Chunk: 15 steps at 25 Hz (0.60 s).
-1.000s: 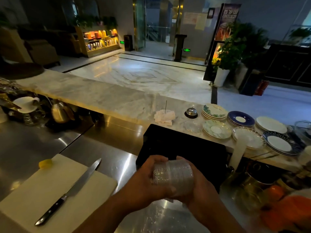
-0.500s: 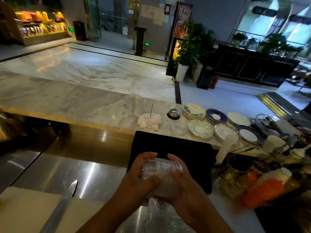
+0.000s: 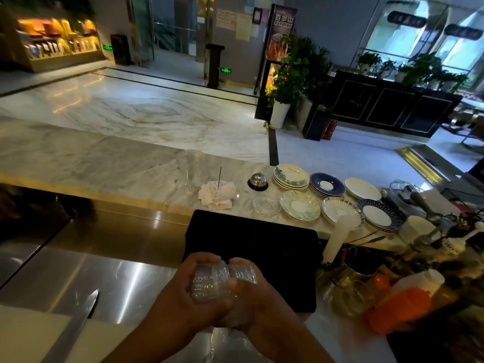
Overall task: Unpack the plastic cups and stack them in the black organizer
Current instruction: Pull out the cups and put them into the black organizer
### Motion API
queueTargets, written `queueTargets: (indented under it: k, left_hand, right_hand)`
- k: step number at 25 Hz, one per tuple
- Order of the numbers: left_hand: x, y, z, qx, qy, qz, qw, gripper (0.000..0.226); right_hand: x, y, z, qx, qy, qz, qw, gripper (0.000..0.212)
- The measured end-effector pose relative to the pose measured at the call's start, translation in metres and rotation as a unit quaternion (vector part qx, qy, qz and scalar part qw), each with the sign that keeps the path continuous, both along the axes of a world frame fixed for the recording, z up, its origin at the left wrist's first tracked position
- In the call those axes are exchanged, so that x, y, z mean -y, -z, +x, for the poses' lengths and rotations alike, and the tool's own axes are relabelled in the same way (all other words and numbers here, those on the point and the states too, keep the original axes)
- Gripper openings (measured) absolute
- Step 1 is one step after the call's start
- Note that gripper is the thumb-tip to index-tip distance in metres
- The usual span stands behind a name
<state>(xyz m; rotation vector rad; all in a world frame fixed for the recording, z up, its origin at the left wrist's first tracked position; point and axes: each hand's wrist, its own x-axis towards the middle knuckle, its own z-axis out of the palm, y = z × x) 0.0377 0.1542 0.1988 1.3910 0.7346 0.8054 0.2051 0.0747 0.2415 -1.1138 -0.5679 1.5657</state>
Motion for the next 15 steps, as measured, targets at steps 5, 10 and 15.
queueTargets:
  k: [5,10,15]
  left_hand:
    - [-0.002,0.0,0.013,0.011,-0.02,0.011,1.0,0.08]
    - [0.0,0.003,0.018,-0.033,-0.044,0.059,0.997,0.085]
    - [-0.007,-0.006,0.004,-0.011,-0.067,0.033,0.997,0.072]
  right_hand:
    - [-0.008,-0.005,0.012,-0.02,0.021,0.006,1.0,0.049]
    - [-0.015,0.001,0.016,0.019,0.025,-0.005,1.0,0.054]
    - [-0.027,0.01,0.007,0.045,0.005,-0.024,0.999,0.055]
